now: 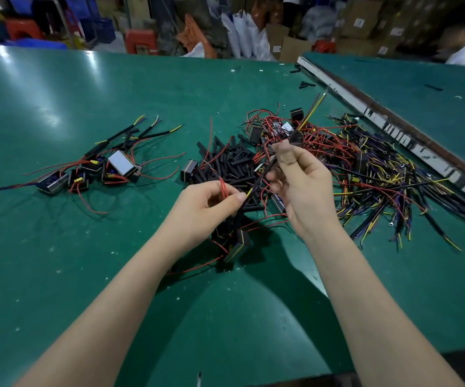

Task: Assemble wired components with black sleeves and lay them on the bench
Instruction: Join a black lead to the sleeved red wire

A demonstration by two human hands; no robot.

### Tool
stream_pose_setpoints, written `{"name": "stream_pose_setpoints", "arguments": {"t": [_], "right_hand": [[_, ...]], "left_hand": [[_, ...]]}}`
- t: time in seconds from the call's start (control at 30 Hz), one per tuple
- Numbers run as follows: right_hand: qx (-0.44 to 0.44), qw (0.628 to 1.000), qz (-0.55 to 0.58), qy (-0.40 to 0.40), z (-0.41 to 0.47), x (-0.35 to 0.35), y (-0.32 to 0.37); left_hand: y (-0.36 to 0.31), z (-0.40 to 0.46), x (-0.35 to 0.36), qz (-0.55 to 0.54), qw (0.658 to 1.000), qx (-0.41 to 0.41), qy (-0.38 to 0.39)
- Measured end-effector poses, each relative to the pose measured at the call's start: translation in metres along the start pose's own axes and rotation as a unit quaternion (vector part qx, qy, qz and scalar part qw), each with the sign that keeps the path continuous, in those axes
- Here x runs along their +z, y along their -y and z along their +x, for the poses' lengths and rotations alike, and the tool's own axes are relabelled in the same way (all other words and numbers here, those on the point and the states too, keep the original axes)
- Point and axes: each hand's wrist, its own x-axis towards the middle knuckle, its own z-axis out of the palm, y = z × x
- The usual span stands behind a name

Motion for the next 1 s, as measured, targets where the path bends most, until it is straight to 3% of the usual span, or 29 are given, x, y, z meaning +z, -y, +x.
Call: {"name": "stream_pose_setpoints", "arguments": {"t": [0.17,0.37,0.73,0.9,1.0], "right_hand": [[0.007,0.996,-0.067,0.065,-0.002,0.003,-0.005],[-0.012,0.990,-0.110,0.090,-0.006,0.002,-0.006],[-0.002,0.943,-0.223,0.248,-0.006,-0.012,0.006],[0.110,0.942,-0.125,0.290,-0.009,-0.015,0.010],[0.159,0.955,-0.050,0.246,-0.009,-0.012,0.005]], "left_hand": [[0.003,0.000,0.002,0.024,1.000,0.000,0.013],[0.001,0.001,0.001,-0.002,1.000,-0.002,-0.012],[-0.003,0.000,-0.009,0.019,0.999,0.024,0.024],[-0.004,0.000,-0.005,0.076,0.996,0.035,0.026],[-0.004,-0.001,-0.001,0.078,0.996,0.043,-0.015]]}}
